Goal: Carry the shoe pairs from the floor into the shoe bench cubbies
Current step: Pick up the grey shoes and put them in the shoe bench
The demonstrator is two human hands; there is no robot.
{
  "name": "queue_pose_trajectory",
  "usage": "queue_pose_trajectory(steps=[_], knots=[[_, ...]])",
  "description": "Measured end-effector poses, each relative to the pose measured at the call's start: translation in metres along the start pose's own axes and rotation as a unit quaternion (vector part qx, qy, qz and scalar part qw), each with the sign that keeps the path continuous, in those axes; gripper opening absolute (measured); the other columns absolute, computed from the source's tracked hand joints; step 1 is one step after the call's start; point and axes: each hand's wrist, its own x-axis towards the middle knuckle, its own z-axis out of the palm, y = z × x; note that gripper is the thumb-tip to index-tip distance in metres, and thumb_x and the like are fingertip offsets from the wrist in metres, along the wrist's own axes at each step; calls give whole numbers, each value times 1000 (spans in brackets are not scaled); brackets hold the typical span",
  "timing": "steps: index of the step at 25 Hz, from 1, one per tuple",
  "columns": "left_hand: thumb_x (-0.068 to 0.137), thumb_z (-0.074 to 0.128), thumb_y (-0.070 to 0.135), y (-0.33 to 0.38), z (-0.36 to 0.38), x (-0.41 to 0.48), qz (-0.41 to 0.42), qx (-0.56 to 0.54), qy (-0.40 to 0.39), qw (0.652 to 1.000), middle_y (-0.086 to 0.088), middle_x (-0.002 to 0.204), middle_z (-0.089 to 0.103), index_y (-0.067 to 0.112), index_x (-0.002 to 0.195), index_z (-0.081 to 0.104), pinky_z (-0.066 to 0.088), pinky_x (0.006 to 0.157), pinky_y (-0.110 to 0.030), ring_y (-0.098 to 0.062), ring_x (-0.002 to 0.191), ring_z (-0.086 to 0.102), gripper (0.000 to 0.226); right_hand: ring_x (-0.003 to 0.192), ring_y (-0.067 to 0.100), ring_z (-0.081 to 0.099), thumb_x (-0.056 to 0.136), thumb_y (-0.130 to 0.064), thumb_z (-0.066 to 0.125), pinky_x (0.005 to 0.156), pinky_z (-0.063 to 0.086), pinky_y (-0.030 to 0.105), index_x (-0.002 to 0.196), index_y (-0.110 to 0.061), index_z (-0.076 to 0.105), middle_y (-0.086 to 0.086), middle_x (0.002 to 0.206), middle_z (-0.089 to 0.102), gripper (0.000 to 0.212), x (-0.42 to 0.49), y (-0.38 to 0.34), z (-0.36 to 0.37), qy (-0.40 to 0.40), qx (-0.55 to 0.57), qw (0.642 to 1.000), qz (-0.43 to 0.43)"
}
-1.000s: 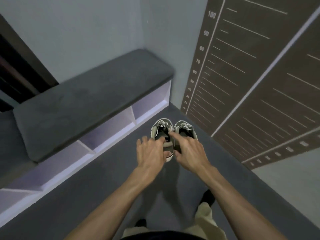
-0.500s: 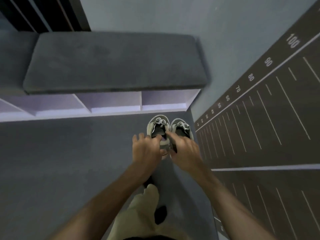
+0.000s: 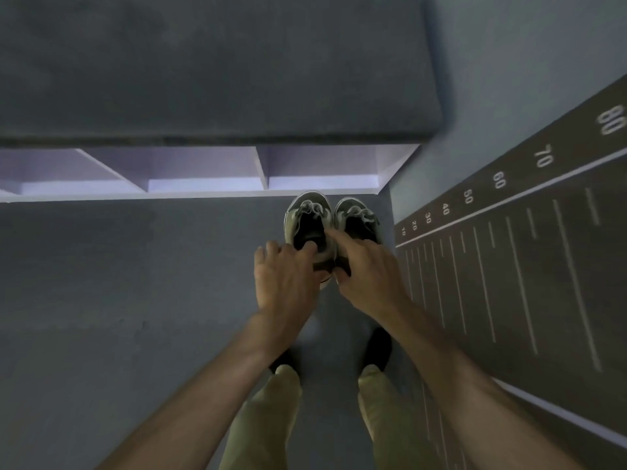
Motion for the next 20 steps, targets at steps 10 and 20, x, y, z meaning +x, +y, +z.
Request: queue_pose_trajectory(steps=[10,20], knots=[[85,62,54,37,315,256,-32,-46,114,992,-6,101,65,28,114,56,33,69,-33,-27,103,50,39,104,27,58,79,-16,65,86,38,37,145,-27,42,3,112,68,70,202,248,247,77,-61,993,-69],[85,64,53,69,430,401,-27,-52,180,982,-8,102,65,28,123,54,43,76,-36,-28,107,50,46,97,27,62,76,-14,72,81,45,39,142,-25,45,5,105,71,72,310,359,335,149,-122,977,-91]])
